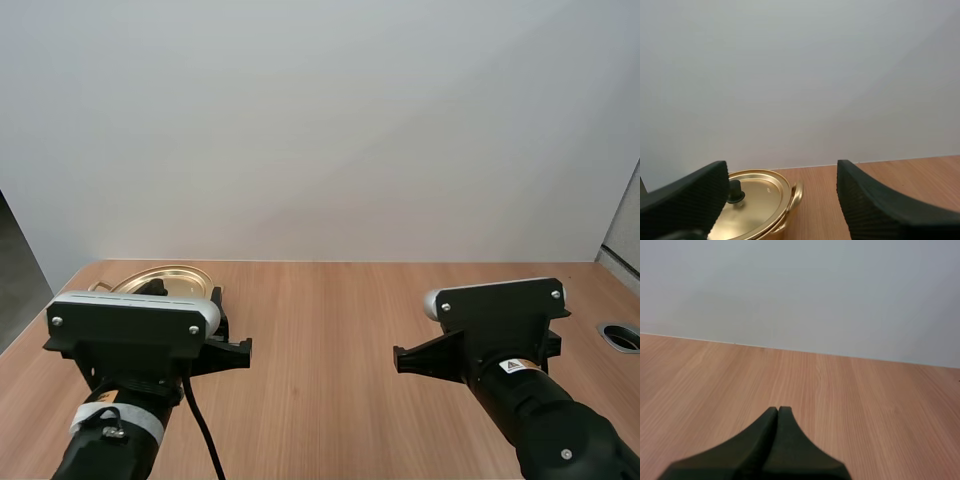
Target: Open the pot, put the car inside, and close it
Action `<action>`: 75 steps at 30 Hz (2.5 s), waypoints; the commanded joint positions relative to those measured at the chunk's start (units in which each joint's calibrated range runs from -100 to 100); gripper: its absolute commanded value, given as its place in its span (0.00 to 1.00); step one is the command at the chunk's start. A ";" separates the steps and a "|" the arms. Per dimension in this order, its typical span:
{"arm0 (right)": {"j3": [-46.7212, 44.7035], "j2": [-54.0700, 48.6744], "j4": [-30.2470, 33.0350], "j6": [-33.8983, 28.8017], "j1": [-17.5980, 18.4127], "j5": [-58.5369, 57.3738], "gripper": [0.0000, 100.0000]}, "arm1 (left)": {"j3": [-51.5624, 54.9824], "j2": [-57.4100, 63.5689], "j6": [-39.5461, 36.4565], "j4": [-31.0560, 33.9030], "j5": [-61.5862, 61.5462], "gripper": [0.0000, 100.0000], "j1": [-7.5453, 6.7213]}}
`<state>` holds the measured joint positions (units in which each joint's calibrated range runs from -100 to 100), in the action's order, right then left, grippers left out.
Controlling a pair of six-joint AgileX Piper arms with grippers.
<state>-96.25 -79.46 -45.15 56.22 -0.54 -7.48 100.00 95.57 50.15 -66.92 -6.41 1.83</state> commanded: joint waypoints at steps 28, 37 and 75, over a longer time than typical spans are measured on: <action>-3.75 -0.12 4.38 -1.98 0.00 32.90 0.00 | 0.00 -0.02 0.03 -0.02 0.22 1.00 -0.02; -3.75 -0.12 30.11 -21.34 0.00 24.89 0.00 | 0.00 -0.02 0.03 -0.02 0.22 1.00 -0.02; -3.75 -20.54 35.45 -24.14 -0.81 -4.61 0.00 | 0.00 -0.02 0.03 -0.02 0.22 1.00 -0.02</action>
<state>-100.00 -99.69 -10.43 33.19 -1.30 -11.90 100.00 95.57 50.15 -66.92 -6.24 1.83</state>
